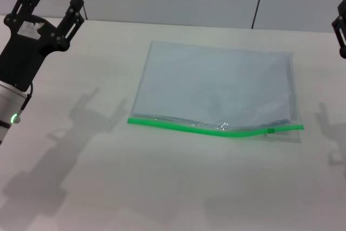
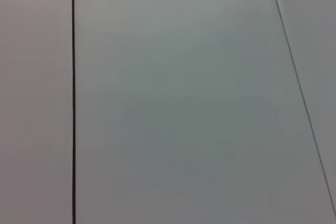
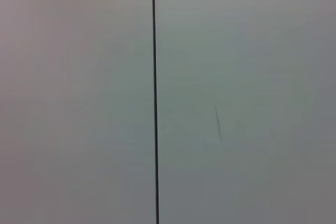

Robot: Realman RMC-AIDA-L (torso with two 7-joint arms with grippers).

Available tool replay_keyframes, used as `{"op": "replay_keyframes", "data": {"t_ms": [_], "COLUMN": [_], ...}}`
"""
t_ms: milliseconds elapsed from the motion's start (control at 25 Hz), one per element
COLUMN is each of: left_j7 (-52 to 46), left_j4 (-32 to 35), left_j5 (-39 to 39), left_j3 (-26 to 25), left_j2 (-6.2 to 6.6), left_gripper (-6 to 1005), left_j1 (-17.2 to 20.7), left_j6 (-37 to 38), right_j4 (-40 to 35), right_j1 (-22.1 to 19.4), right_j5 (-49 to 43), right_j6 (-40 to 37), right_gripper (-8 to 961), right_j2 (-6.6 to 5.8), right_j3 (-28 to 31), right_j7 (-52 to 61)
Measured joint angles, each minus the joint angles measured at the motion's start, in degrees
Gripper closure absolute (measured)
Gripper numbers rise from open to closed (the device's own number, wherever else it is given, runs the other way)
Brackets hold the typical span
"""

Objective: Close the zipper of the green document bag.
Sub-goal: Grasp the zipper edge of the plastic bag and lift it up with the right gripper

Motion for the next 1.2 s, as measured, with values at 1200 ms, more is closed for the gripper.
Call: {"op": "replay_keyframes", "data": {"t_ms": [1200], "left_j7": [0.00], "left_j4": [0.00], "left_j5": [0.00], "left_j3": [0.00], "left_j2": [0.00], "left_gripper": [266], "left_j1": [0.03], "left_j6": [0.00], "right_j4": [0.00], "right_j1": [-0.08], "right_j5": [-0.08], "right_j6": [0.01], "right_gripper": [159], "right_j2": [0.00], "right_j3": [0.00], "right_j7": [0.06]}}
